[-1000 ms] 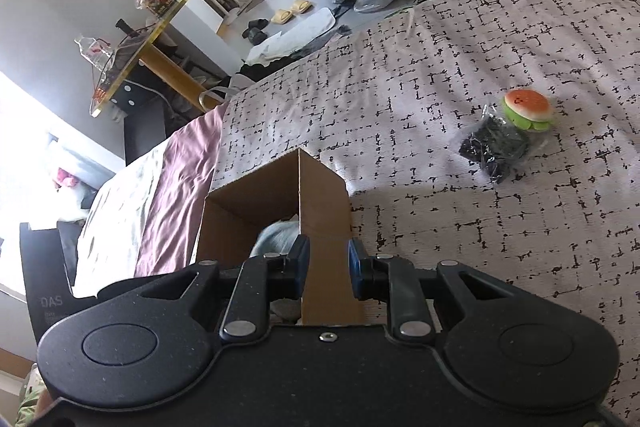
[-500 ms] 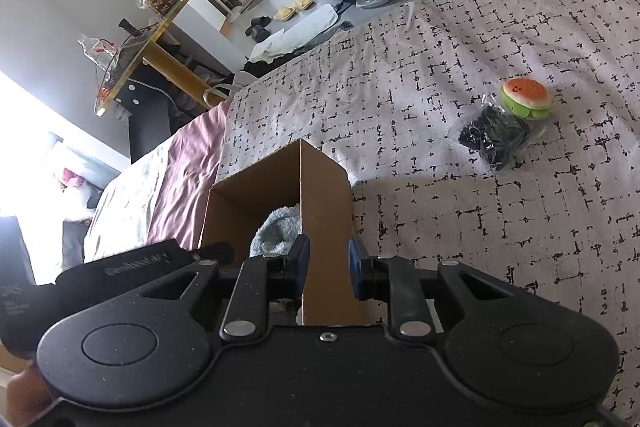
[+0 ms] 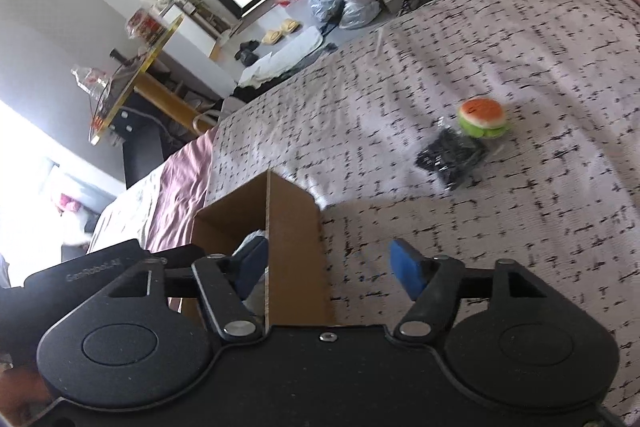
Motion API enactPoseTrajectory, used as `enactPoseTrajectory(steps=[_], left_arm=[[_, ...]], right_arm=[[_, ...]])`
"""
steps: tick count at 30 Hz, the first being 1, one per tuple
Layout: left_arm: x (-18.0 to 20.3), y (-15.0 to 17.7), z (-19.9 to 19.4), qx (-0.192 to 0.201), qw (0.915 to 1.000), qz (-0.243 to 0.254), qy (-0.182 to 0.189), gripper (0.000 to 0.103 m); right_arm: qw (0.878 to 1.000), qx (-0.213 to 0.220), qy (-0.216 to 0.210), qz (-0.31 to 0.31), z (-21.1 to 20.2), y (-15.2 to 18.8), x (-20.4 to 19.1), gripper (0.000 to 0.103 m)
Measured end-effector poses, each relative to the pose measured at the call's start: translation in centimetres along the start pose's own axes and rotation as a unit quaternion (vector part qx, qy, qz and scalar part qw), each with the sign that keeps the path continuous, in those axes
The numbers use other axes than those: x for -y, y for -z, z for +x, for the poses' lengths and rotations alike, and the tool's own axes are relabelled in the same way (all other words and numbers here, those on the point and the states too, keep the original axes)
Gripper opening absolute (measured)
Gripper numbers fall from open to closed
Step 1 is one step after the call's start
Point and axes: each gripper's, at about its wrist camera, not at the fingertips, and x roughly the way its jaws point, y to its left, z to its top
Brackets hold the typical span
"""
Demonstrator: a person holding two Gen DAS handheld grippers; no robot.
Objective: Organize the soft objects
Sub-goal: 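Move both grippers toward the burger toy and black bagged item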
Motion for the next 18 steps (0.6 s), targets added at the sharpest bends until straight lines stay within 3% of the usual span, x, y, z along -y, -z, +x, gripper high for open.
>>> enactPoseTrajectory(steps=[4, 8, 18], left_arm=[[1.6, 0.1, -0.1, 0.004, 0.9999, 0.013, -0.007, 0.092], [3.1, 0.2, -0.1, 0.013, 0.9996, 0.023, -0.004, 0.102], [7.2, 0.6, 0.7, 0.023, 0.9983, 0.048, 0.023, 0.103]], right_arm=[[1.000, 0.012, 0.001, 0.015, -0.8, -0.6, 1.7, 0.084], [1.000, 0.023, 0.008, 0.019, -1.4, -1.2, 3.2, 0.088], [0.999, 0.039, 0.007, 0.028, -2.4, -2.4, 6.9, 0.096]])
